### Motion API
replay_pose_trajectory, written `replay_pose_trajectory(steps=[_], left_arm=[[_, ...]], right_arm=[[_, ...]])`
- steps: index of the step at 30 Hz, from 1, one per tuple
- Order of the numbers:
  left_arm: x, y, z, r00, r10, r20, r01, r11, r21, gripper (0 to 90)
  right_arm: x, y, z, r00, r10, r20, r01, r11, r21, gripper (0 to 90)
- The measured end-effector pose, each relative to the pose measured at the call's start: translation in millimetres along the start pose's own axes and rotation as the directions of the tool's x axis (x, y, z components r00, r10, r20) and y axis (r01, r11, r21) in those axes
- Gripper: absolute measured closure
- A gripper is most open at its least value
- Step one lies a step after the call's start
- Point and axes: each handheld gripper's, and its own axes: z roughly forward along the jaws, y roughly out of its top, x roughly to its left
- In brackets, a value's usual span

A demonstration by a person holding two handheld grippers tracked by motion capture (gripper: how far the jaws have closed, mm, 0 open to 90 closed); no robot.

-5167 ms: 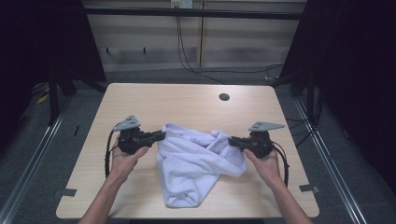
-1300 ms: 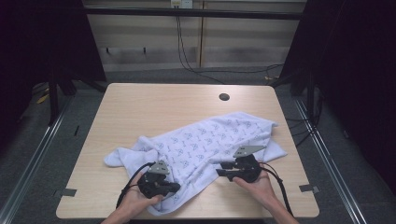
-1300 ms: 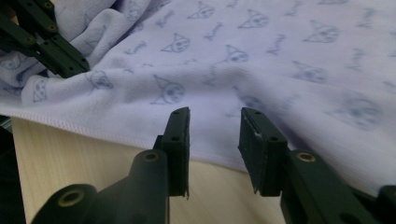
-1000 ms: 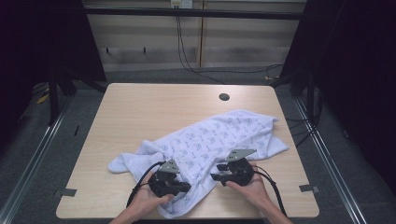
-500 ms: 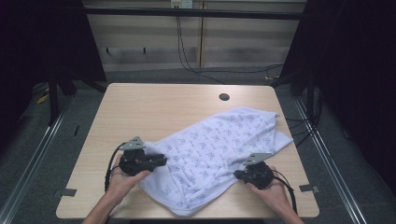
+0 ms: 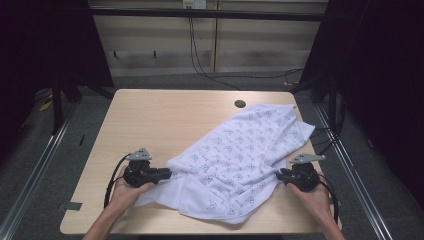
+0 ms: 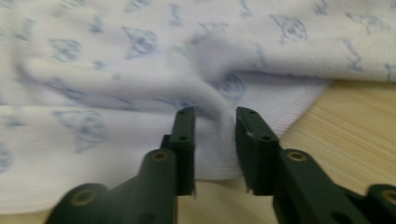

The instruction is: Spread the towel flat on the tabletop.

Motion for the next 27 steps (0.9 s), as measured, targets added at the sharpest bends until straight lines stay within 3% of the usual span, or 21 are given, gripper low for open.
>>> replay_pose_trajectory(steps=[1,2,4,6,8,9,10,11,12,14,15,17,18,19,20,21,24,26,27], left_arm=[[-2.1,-1.1,2.0,0.9999,0.012,0.003,-0.012,0.9998,0.018,80.9],[-4.3,-2.5,4.0,0.9997,0.023,0.001,-0.023,0.9991,0.036,80.9],[-8.0,-6.0,9.7,0.9996,0.017,0.021,-0.019,0.9971,0.073,81.3],[-12.4,-5.7,11.4,0.9991,0.038,0.020,-0.039,0.9956,0.085,81.2],[-15.3,-4.2,9.6,0.9990,0.044,0.000,-0.044,0.9976,0.054,79.9],[-14.1,-2.4,6.2,0.9995,0.029,-0.012,-0.029,0.9994,0.016,79.2],[-14.1,-2.4,6.2,0.9995,0.029,-0.012,-0.029,0.9994,0.016,79.2],[-12.2,-1.8,4.5,0.9994,0.032,-0.016,-0.032,0.9993,0.019,79.2],[-8.7,-2.0,1.5,0.9984,0.041,-0.039,-0.040,0.9989,0.026,79.3],[0.3,-4.4,-3.0,0.9994,0.006,-0.035,-0.006,0.9998,0.020,80.6],[8.0,-8.6,-7.6,0.9990,-0.010,-0.044,0.012,0.9996,0.027,81.6],[10.0,-10.2,-9.7,0.9991,-0.018,-0.037,0.019,0.9994,0.030,81.1],[11.2,-11.6,-12.1,0.9990,-0.010,-0.043,0.012,0.9992,0.038,81.1],[11.0,-14.9,-14.1,0.9993,-0.010,-0.035,0.012,0.9990,0.042,81.1],[10.5,-15.9,-14.1,0.9994,-0.002,-0.036,0.004,0.9988,0.048,81.2],[10.5,-15.9,-14.1,0.9994,-0.002,-0.036,0.004,0.9988,0.048,81.6],[8.2,-17.8,-8.8,0.9999,-0.005,-0.011,0.006,0.9982,0.059,81.6],[6.9,-19.1,-3.6,0.9999,-0.005,0.010,0.004,0.9968,0.080,81.4],[5.6,-19.1,-2.0,1.0000,0.005,-0.003,-0.005,0.9958,0.092,81.2]], right_arm=[[9.8,1.0,-11.4,0.9998,0.009,-0.016,-0.009,0.999,-0.039,66.8],[9.8,1.0,-11.4,0.9998,0.009,-0.016,-0.009,0.999,-0.039,66.8],[23.6,3.2,-21.6,0.9972,-0.004,-0.075,-0.004,0.995,-0.101,66.3],[36.3,6.8,-24.3,0.9926,-0.025,-0.119,0.011,0.993,-0.117,66.7],[59.4,14.4,-18.3,0.9764,-0.038,-0.212,0.009,0.990,-0.139,68.4],[69.5,17.9,-13.7,0.9729,-0.063,-0.222,0.032,0.990,-0.141,67.8],[80.4,21.8,-8.8,0.9673,-0.074,-0.243,0.041,0.990,-0.136,67.9],[80.4,21.8,-8.8,0.9673,-0.074,-0.243,0.041,0.990,-0.136,67.9],[90.6,26.1,-3.6,0.9564,-0.089,-0.278,0.053,0.989,-0.135,68.6],[111.6,35.5,4.0,0.9346,-0.124,-0.333,0.082,0.987,-0.140,69.7],[131.3,46.2,10.3,0.9052,-0.155,-0.396,0.102,0.983,-0.153,71.3],[151.2,55.3,19.0,0.8747,-0.180,-0.450,0.118,0.980,-0.162,72.5],[151.2,55.3,19.0,0.8747,-0.180,-0.450,0.118,0.980,-0.162,72.5],[172.8,61.2,30.9,0.8469,-0.223,-0.483,0.168,0.974,-0.154,72.9],[183.5,62.8,36.9,0.8317,-0.235,-0.503,0.188,0.972,-0.144,72.8],[183.5,62.8,36.9,0.8317,-0.235,-0.503,0.188,0.972,-0.144,72.8],[209.5,65.9,53.2,0.7946,-0.279,-0.539,0.257,0.959,-0.118,71.5],[223.0,68.6,61.6,0.7854,-0.300,-0.541,0.286,0.952,-0.112,70.7],[226.8,69.8,65.4,0.7761,-0.308,-0.550,0.298,0.948,-0.111,70.7]])
